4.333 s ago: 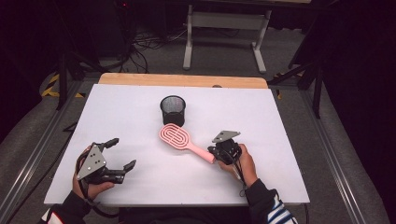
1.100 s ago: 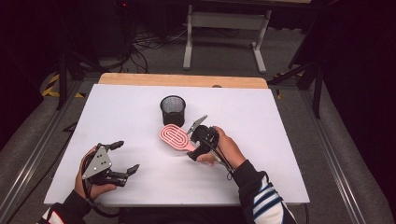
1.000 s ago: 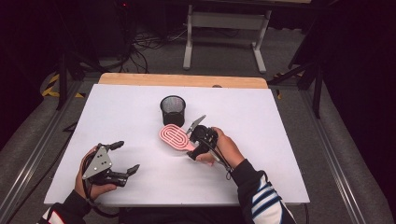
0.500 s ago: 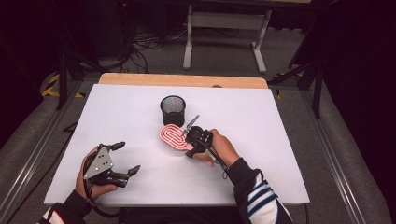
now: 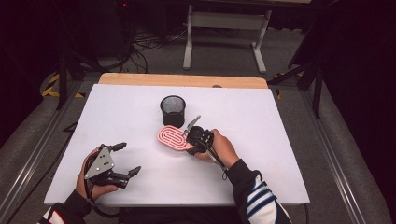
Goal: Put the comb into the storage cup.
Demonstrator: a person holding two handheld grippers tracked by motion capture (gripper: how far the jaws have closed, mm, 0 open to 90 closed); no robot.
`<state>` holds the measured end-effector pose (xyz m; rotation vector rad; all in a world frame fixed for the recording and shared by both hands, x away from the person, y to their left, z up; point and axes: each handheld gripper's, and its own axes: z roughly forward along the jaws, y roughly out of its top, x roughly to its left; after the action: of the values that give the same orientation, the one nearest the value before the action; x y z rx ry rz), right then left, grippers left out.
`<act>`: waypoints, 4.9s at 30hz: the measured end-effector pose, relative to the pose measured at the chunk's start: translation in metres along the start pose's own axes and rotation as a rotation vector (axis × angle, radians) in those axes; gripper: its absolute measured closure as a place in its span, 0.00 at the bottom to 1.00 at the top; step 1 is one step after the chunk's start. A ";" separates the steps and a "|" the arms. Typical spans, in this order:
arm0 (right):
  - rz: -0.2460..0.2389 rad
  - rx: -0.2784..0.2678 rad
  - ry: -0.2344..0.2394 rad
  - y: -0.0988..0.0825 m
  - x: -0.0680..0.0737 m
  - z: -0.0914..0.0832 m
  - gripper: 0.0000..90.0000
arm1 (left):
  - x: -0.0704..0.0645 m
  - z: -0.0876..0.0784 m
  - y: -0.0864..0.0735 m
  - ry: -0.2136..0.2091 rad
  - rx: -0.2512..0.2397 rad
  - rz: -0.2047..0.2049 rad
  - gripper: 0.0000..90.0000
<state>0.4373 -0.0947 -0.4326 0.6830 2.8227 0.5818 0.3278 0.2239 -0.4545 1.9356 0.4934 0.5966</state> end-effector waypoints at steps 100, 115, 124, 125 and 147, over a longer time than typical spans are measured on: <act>0.002 -0.806 -0.403 -0.064 0.054 -0.061 0.78 | -0.013 0.044 0.073 -0.115 -0.089 -0.035 0.11; -0.017 -0.818 -0.420 -0.063 0.061 -0.056 0.78 | -0.022 0.067 0.097 -0.148 -0.132 -0.103 0.14; -0.030 -0.826 -0.427 -0.062 0.065 -0.054 0.78 | -0.021 0.080 0.108 -0.157 -0.143 -0.196 0.17; -0.032 -0.825 -0.431 -0.062 0.065 -0.054 0.78 | -0.022 0.082 0.109 -0.153 -0.143 -0.203 0.17; -0.005 -0.828 -0.457 -0.061 0.068 -0.048 0.78 | -0.021 0.093 0.121 -0.128 -0.281 -0.358 0.48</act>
<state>0.3405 -0.1280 -0.4193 0.5350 1.9088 1.2813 0.3767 0.0972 -0.3825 1.5590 0.6216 0.2914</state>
